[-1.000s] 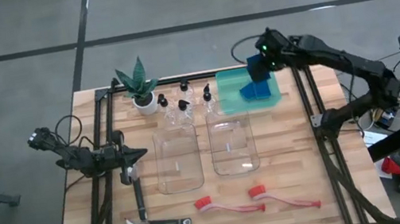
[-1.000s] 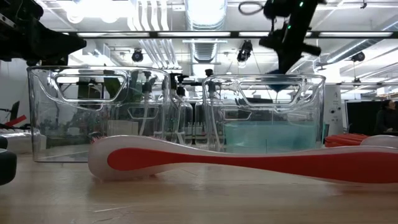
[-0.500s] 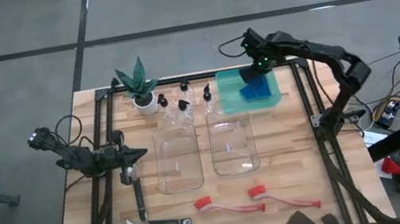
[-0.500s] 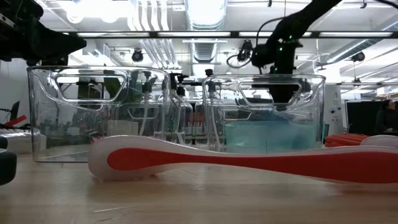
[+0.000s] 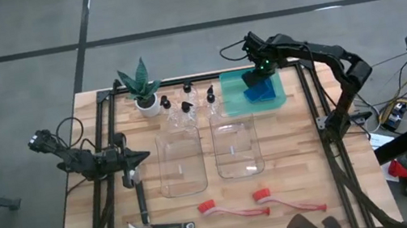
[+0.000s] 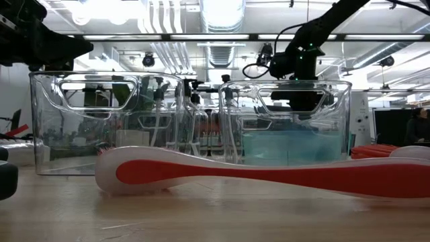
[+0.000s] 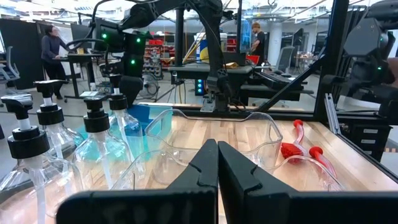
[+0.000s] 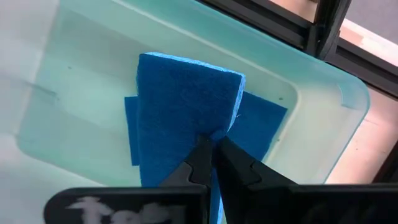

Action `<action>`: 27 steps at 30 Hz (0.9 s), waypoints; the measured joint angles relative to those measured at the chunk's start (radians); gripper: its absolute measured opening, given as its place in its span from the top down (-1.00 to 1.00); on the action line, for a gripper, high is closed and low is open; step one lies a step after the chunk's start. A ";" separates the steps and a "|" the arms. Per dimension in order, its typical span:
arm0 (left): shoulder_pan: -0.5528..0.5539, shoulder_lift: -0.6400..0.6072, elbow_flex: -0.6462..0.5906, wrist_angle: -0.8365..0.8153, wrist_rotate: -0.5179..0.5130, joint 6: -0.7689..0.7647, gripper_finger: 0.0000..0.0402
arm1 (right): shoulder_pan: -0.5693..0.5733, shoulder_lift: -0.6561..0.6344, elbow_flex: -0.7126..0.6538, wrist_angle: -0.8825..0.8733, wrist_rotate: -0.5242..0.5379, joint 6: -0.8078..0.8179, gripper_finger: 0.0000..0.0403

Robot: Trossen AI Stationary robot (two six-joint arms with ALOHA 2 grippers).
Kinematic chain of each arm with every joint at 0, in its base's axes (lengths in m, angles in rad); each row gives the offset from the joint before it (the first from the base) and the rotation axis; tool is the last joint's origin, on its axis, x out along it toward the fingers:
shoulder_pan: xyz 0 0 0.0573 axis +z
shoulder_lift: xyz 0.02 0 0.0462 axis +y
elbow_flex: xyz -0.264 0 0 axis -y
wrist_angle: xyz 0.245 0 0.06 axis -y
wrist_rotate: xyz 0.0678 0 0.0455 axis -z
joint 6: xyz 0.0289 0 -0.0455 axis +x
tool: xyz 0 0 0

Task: Pick & Place Kitchen Sink Supplies
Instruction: Put the blue sponge into the green bin

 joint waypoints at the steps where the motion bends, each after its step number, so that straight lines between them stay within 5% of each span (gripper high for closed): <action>1: 0.000 0.000 0.000 0.000 0.000 0.000 0.99 | 0.000 0.002 0.000 0.001 0.000 -0.005 0.96; 6: 0.000 0.000 0.000 0.000 0.000 0.000 0.99 | 0.000 0.008 -0.002 0.001 0.001 -0.007 0.80; 18: 0.000 0.000 0.000 0.000 0.000 0.000 0.99 | 0.012 -0.052 0.006 -0.015 0.001 -0.011 -0.05; 27: 0.000 0.000 0.000 0.000 0.000 0.000 0.99 | 0.104 -0.198 0.006 0.005 0.000 -0.043 -0.15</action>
